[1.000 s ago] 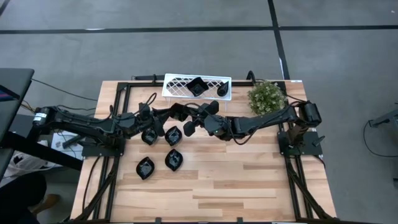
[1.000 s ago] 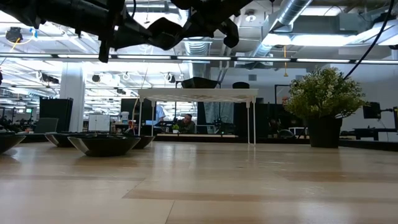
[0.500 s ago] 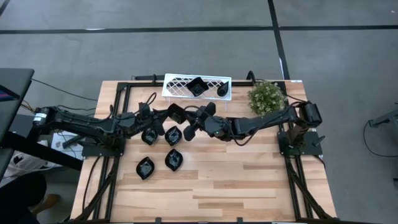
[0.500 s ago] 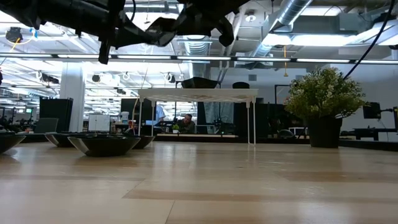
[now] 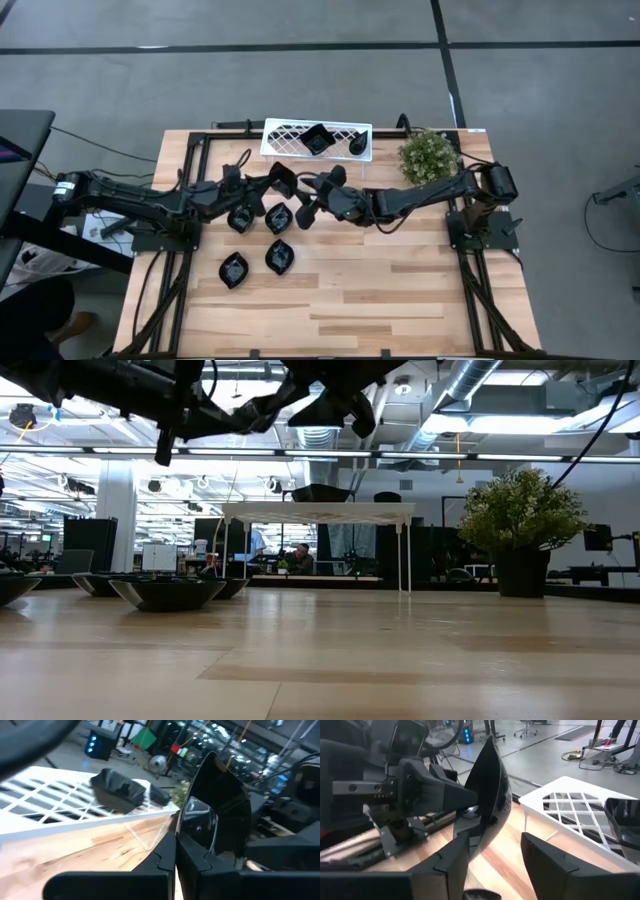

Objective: Pick & Place Mini shaped plates
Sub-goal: Put the black leaf shaped plate on the shelf

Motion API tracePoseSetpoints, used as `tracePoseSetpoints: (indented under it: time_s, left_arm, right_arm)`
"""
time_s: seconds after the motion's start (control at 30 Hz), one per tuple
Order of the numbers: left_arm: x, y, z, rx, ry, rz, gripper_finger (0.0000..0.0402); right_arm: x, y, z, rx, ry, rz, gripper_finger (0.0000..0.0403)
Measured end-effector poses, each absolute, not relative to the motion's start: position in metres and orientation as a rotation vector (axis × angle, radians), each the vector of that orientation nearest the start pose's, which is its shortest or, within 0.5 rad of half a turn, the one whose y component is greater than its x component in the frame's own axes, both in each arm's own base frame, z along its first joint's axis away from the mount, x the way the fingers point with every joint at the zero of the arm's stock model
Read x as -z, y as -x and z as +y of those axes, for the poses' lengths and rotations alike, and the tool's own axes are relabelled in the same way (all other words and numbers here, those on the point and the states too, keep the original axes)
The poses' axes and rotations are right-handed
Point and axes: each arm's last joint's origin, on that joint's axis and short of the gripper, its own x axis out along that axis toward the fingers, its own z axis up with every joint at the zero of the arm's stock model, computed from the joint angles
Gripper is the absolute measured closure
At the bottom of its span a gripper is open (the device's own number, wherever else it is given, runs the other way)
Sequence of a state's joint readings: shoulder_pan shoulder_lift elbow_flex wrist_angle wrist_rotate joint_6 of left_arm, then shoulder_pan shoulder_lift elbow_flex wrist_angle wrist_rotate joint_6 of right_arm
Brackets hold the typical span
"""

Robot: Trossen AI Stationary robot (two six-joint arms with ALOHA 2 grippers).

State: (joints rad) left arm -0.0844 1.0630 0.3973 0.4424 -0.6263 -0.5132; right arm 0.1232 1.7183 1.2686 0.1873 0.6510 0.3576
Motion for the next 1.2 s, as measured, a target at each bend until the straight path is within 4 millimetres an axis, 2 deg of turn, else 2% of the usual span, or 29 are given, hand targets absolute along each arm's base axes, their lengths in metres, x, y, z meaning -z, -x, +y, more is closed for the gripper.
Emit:
tracePoseSetpoints:
  time_s: [0.23, 0.33, 0.47, 0.57, 0.73, 0.93, 1.2]
  left_arm:
    - [-0.201, -0.208, 0.01, -0.657, 0.495, 0.123, 0.0398]
    - [-0.201, -0.207, 0.016, -0.646, 0.52, 0.133, 0.0398]
    - [-0.204, -0.208, 0.027, -0.587, 0.558, 0.156, 0.0399]
    - [-0.209, -0.21, 0.037, -0.545, 0.585, 0.208, 0.0399]
    - [-0.22, -0.209, 0.056, -0.597, 0.603, 0.328, 0.0399]
    - [-0.238, -0.206, 0.08, -0.618, 0.641, 0.311, 0.0399]
    - [-0.254, -0.196, 0.109, -0.682, 0.72, 0.344, 0.0399]
  right_arm:
    - [-0.296, -0.378, 0.043, 0.534, -0.213, 0.221, 0.0222]
    - [-0.304, -0.365, 0.047, 0.532, -0.184, 0.277, 0.0226]
    - [-0.308, -0.339, 0.043, 0.621, -0.178, 0.403, 0.0241]
    - [-0.307, -0.319, 0.037, 0.697, -0.205, 0.499, 0.0258]
    - [-0.31, -0.29, 0.027, 0.802, -0.282, 0.605, 0.0312]
    - [-0.323, -0.273, 0.028, 0.779, -0.264, 0.61, 0.0394]
    - [-0.328, -0.252, 0.026, 0.776, -0.219, 0.7, 0.0401]
